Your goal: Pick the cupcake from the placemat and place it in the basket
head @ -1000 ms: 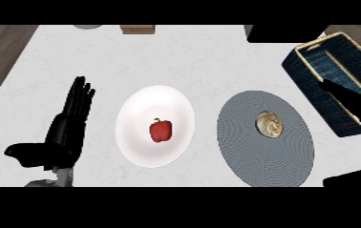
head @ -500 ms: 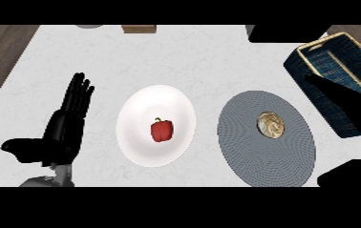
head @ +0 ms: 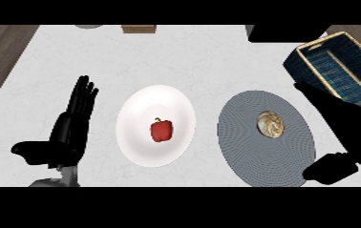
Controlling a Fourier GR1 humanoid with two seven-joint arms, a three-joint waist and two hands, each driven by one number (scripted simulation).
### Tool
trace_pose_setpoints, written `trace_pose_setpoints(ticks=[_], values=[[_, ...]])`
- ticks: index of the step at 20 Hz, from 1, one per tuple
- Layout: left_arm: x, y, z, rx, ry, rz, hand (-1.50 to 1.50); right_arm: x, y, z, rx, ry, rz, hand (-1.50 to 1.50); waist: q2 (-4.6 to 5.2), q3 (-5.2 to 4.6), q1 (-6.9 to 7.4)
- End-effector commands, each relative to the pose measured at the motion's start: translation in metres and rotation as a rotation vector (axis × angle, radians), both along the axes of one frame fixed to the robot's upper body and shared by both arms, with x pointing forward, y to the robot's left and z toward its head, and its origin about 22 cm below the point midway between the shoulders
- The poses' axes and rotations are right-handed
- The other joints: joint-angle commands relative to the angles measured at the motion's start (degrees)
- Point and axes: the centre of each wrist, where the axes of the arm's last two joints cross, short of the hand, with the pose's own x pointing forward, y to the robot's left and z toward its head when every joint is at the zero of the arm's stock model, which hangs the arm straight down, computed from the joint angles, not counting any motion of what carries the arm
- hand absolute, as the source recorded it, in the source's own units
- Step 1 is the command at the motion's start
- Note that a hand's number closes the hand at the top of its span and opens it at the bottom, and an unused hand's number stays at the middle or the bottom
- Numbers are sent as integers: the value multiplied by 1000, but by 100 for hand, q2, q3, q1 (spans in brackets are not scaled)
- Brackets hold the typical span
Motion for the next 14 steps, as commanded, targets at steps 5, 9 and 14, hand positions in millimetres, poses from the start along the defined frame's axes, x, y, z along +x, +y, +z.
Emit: trace_pose_setpoints(ticks=[5,9,14], values=[[0,3,8,10,-9,5,0,18,-24,-44,45,0,1,-150,1,2,8],[-4,-1,-2,1,8,-9,0,6,8,-74,26,-19,32,-150,-1,2,3],[19,12,10,1,-10,15,0,15,-9,-73,-1,-33,-2,-150,1,0,-13]])
